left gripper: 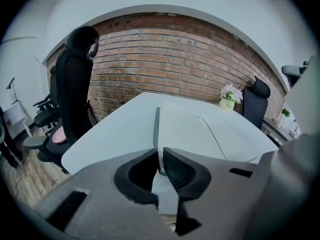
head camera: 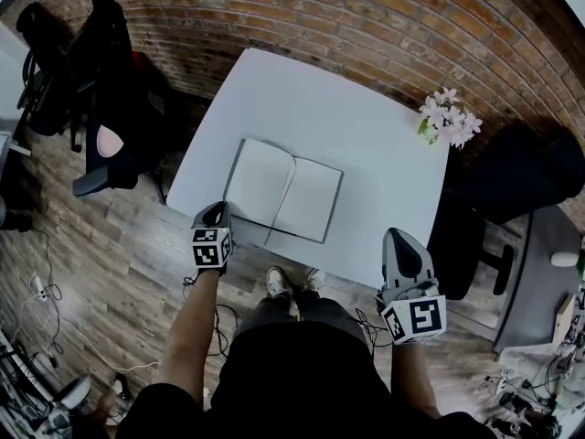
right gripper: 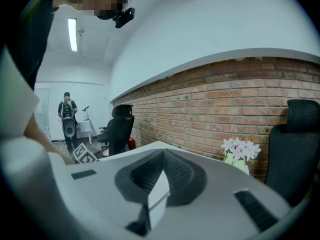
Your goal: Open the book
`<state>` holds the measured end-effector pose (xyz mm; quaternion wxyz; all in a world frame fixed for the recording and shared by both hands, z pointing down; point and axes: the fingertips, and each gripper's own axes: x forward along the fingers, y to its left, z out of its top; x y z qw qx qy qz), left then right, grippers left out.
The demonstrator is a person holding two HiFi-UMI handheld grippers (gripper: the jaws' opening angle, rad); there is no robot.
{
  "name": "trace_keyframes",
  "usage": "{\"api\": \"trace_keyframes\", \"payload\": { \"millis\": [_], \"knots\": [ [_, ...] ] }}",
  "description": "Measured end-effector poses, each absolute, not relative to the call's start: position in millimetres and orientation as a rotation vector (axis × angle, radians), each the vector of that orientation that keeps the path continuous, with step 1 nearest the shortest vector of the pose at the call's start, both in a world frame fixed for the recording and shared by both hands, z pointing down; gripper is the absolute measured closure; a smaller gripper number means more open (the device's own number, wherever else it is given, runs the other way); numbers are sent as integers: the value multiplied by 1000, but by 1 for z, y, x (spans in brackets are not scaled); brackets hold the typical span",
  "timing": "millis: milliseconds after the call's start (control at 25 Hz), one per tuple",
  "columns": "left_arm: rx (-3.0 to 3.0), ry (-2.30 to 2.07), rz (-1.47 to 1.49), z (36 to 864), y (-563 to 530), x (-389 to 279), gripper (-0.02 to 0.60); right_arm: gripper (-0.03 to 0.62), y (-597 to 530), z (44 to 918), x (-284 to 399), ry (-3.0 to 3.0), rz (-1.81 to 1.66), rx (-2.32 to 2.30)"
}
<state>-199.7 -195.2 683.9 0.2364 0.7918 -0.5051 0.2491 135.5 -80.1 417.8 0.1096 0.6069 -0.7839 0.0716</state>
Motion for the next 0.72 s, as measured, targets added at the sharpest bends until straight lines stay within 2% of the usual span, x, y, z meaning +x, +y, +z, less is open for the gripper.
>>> {"api": "trace_keyframes", "payload": {
  "millis": [120, 160, 200, 240, 720],
  "knots": [
    [2163, -1406, 782, 692, -198, -205, 543, 583, -78, 418, 137, -2301, 211, 1790],
    [2157, -1410, 802, 694, -199, -208, 512, 583, -78, 418, 138, -2300, 211, 1792],
    [2152, -1414, 807, 694, -199, -210, 430, 583, -77, 418, 138, -2299, 212, 1793],
    [2149, -1419, 803, 693, -200, -212, 397, 583, -77, 417, 139, -2299, 211, 1793],
    [2158, -1435, 780, 676, -196, -212, 396, 583, -74, 411, 137, -2341, 180, 1774]
  ]
}}
